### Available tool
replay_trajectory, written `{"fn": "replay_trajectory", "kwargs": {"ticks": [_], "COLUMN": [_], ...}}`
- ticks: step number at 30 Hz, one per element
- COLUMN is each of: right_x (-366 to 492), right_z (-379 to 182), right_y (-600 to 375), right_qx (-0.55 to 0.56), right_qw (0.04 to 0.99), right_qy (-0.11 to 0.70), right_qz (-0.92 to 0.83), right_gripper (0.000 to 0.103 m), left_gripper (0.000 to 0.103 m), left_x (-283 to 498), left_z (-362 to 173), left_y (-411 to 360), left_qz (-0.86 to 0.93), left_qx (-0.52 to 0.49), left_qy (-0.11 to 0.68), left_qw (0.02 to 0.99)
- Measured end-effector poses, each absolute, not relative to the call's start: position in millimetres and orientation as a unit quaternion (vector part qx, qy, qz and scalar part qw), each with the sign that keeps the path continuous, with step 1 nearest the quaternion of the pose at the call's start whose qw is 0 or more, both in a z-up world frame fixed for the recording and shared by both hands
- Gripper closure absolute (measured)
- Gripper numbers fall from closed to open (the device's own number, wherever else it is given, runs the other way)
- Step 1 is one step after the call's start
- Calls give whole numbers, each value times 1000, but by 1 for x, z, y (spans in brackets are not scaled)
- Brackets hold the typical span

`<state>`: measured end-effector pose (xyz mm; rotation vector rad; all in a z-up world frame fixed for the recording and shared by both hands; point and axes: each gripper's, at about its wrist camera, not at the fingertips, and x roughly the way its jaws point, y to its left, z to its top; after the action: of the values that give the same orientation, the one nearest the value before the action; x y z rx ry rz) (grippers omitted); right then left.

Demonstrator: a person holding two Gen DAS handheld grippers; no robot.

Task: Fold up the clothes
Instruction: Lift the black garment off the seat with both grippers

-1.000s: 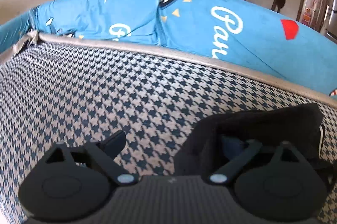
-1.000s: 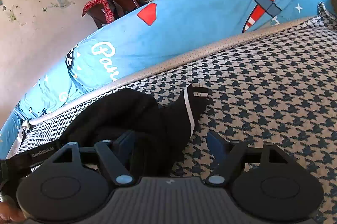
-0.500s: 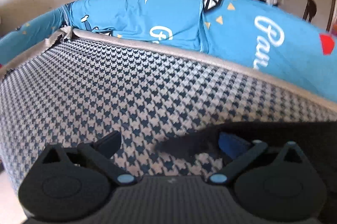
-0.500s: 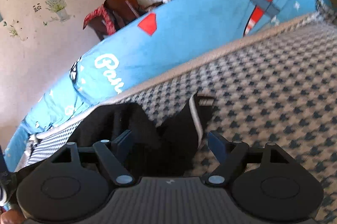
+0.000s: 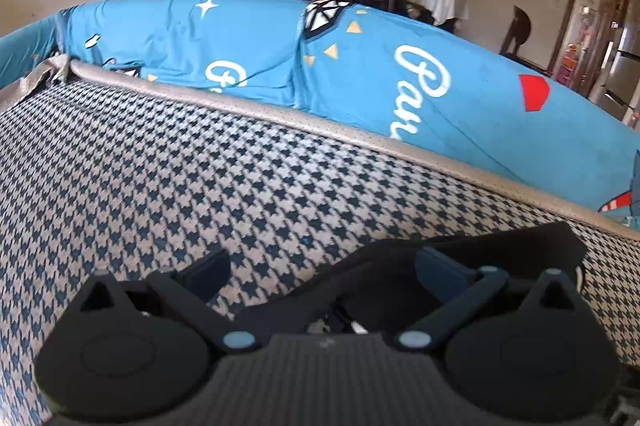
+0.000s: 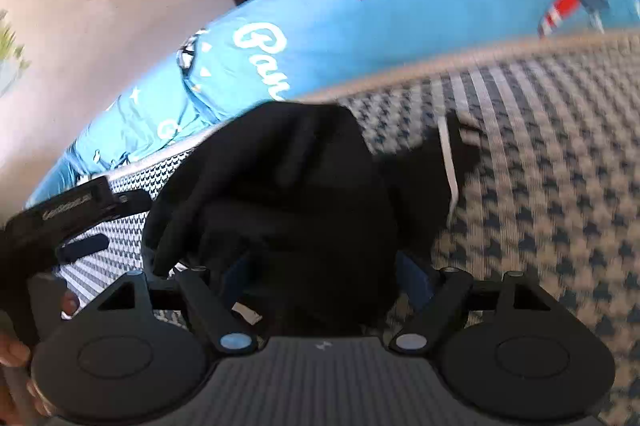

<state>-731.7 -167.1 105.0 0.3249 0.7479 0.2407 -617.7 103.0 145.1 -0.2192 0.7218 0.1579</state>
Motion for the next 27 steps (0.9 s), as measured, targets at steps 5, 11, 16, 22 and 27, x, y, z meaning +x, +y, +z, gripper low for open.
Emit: {"fn": "replay_trajectory", "kwargs": {"ticks": [5, 11, 16, 22, 27], "right_x": [-732, -729, -724, -725, -728], "right_z": [113, 99, 84, 98, 117], "right_y": [-138, -103, -89, -117, -150], "right_qx": [107, 40, 3, 59, 103], "right_qw": [922, 924, 934, 944, 959], "right_qy": [340, 339, 329, 305, 259], "right_qz": [151, 174, 141, 113, 58], "right_gripper": [20, 10, 38, 83, 87], "left_gripper": [0, 0, 0, 0, 0], "left_x": [-615, -616, -617, -621, -619], "left_z": [140, 138, 138, 148, 147], "left_y": [112, 110, 109, 114, 110], "left_qz": [88, 81, 83, 101, 102], "left_qx": [-118, -113, -111, -120, -114], "left_qy": [366, 370, 369, 341, 343], "left_qw": [919, 918, 919, 927, 927]}}
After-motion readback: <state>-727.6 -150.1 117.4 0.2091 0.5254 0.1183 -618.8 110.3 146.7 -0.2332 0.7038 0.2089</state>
